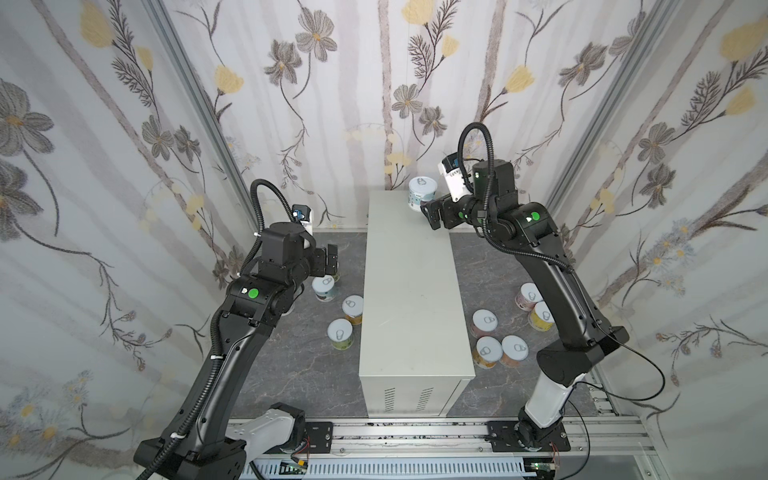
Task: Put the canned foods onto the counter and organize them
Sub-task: 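Open the right gripper to release the can while the left arm lowers, then grasp the green grape can on the floor with the left gripper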
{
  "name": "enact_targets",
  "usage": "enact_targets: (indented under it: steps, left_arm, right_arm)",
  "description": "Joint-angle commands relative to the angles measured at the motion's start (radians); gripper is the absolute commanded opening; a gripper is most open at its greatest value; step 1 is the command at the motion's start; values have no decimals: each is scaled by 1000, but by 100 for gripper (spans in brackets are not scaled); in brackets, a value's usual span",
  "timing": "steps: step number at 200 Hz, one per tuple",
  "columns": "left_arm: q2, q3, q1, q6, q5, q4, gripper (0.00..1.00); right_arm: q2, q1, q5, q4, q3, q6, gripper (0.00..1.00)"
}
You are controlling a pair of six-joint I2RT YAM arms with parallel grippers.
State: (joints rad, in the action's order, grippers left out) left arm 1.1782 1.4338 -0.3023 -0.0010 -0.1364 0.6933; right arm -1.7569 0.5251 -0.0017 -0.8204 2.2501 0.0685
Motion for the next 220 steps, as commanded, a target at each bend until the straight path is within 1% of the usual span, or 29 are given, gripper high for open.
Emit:
enact_targets:
  steps: [1, 8, 12, 15, 24, 38, 52, 69, 82, 101, 118, 131, 133, 148, 185, 200, 220]
  left_arm:
    - [74, -18, 57, -34, 75, -53, 100]
    - [108, -18, 69, -39, 73, -56, 100]
    - [122, -18, 75, -43, 65, -57, 100]
    - [134, -18, 79, -45, 60, -59, 100]
    - [161, -25, 87, -41, 41, -74, 100]
    - [207, -36, 95, -33, 9, -97, 100]
    - [261, -36, 100, -30, 7, -99, 100]
    - [310, -64, 111, -33, 28, -156, 100]
    - [338, -89, 126, -37, 65, -218, 100]
    - [404, -100, 149, -46, 89, -262, 100]
    - [483, -69, 162, -36, 93, -277, 100]
    - [547, -38, 170, -33, 108, -284, 100]
    - [557, -34, 171, -34, 110, -284, 100]
    - [628, 0, 176, -40, 114, -285, 100]
    - [768, 83, 178, -39, 87, -311, 100]
    - [828, 150, 178, -39, 79, -285, 100]
    - [894, 210, 180, -34, 60, -262, 100]
  right_arm:
    - [93, 2, -6, 19, -123, 0, 100]
    - [146, 1, 1, 69, -201, -9, 100]
    - [153, 1, 4, 87, -224, -8, 100]
    - [192, 2, 3, 98, -251, -4, 100]
    - [218, -2, 2, 103, -276, 7, 100]
    - [229, -3, -28, 84, -273, 12, 100]
    - [231, -3, -70, 72, -269, 6, 100]
    - [226, -2, -91, 77, -268, -1, 100]
    - [215, -1, -115, 81, -249, 7, 100]
    - [179, 3, -167, 53, -181, 39, 100]
    - [169, 4, -169, 45, -143, 55, 100]
    - [168, 3, -173, 41, -138, 65, 100]
    - [143, 3, -173, 39, -139, 66, 100]
    - [127, 3, -170, 32, -145, 69, 100]
    - [94, 2, -184, 24, -165, 58, 100]
    - [73, 7, -209, 8, -163, 45, 100]
    - [60, 16, -205, -6, -158, 41, 100]
